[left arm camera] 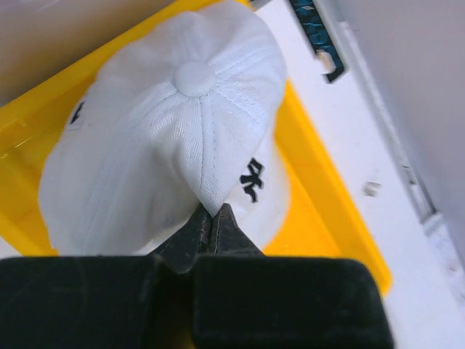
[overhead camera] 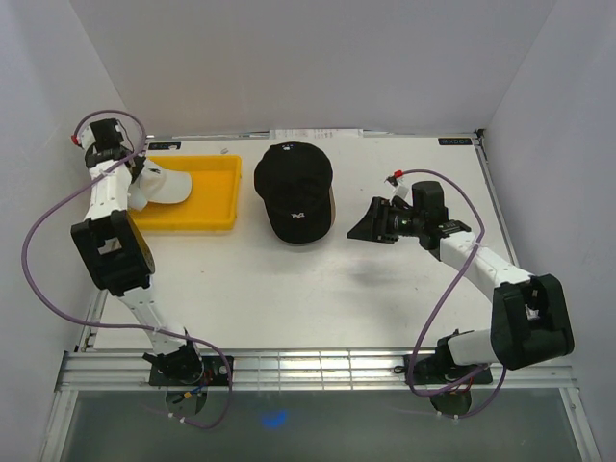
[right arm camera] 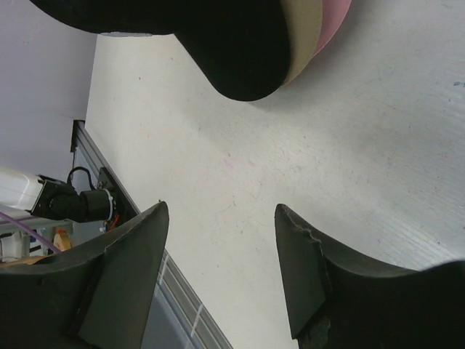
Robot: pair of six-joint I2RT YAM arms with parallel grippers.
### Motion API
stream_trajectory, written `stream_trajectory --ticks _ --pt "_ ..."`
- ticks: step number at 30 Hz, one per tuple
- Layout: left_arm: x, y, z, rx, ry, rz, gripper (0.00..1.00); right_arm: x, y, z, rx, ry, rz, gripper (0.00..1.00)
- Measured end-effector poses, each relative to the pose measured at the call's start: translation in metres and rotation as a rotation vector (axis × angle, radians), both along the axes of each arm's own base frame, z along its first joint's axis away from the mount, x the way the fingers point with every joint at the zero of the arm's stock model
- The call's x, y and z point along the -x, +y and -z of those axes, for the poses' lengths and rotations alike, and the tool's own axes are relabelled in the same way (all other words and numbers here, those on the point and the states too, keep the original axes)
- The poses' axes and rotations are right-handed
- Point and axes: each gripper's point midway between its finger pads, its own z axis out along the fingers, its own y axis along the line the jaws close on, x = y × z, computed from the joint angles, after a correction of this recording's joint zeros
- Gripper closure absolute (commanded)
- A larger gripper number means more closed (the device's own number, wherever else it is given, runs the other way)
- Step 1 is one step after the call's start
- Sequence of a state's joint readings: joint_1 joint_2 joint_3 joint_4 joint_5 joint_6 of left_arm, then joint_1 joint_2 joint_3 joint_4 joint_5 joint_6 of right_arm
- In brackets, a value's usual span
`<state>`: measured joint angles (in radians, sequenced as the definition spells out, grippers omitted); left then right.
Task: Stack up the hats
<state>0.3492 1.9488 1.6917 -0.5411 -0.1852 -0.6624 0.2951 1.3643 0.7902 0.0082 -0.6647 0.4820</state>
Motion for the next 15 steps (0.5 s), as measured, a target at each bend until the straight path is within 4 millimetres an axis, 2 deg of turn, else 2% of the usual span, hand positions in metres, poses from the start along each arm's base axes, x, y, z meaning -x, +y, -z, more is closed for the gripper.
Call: stream_trajectory --ticks 3,6,15 --pt "-0.008 -0.016 -0.039 0.005 -0.089 0.054 1.00 0.002 -0.002 -0.007 0.004 0.001 0.006 0.34" --pt "-0.009 -0.029 -0.071 0.002 -0.157 0.088 1.00 0.002 -0.001 -0.021 -0.001 -0.023 0.006 0.34" --pt "0.007 -0.072 -0.178 0.007 -0.383 0.204 1.00 0.006 0.009 -0.066 -0.033 -0.091 -0.020 0.32"
